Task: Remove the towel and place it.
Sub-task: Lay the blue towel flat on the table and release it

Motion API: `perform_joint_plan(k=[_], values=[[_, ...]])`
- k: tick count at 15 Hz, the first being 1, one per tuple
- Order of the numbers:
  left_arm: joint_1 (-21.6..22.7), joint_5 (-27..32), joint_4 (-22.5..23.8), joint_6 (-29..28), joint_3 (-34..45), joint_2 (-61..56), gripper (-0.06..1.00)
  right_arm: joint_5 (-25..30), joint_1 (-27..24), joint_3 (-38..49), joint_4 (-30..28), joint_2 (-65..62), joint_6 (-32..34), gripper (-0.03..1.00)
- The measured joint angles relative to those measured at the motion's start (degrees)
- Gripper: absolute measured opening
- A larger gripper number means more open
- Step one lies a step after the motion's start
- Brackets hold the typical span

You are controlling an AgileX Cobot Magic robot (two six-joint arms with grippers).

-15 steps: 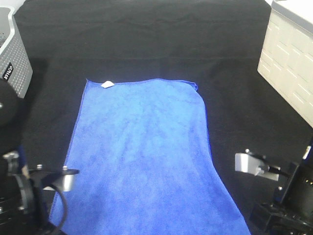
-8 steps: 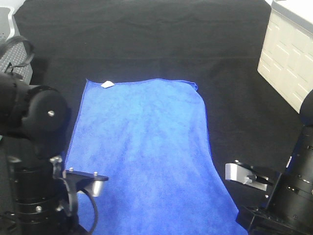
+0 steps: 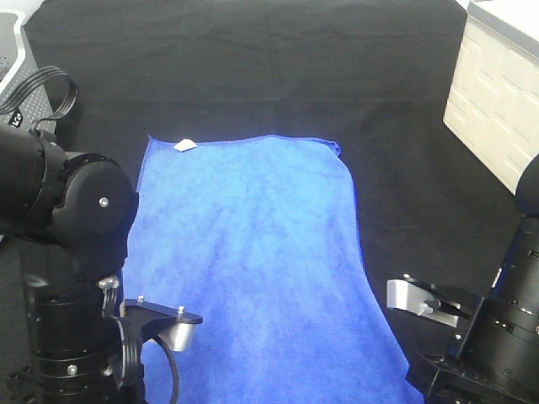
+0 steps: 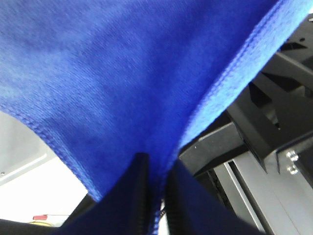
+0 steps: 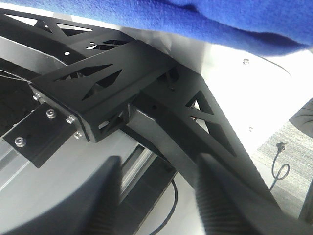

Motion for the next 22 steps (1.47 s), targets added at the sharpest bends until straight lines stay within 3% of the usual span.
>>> perform_joint_plan(k=[3, 5, 10, 13, 15, 18, 22], values=[[0.00, 0.06, -1.78, 0.17, 0.00, 0.00, 0.51, 0.00, 0.00, 0.00, 0.00, 0.00, 0.00, 0.56], [0.00, 0.17, -2.06, 0.17, 0.00, 0.00, 0.61, 0.00, 0.00, 0.00, 0.00, 0.00, -0.06, 0.57], [0.57, 1.55, -0.63, -0.86, -0.17, 0.00, 0.63, 3.44, 0.00, -2.12, -0.40, 0.00, -0.06, 0.57], [5.16, 4.53, 4.18, -3.72, -0.17, -0.06, 0.63, 5.96, 0.00, -8.94, -1.95, 0.00, 1.20, 0.57], [7.91, 5.90, 4.64, -3.15, -0.34, -1.72, 0.63, 6.13, 0.00, -13.81, -3.67, -0.34, 2.52, 0.60], [10.89, 5.84, 5.67, -2.58, -5.61, -7.51, 0.63, 6.36, 0.00, -21.03, -7.10, -4.76, 4.98, 0.89], [17.02, 4.07, 11.17, -2.46, -17.88, -8.82, 0.63, 6.47, -0.69, -32.60, -18.33, -5.84, 10.66, 0.96]])
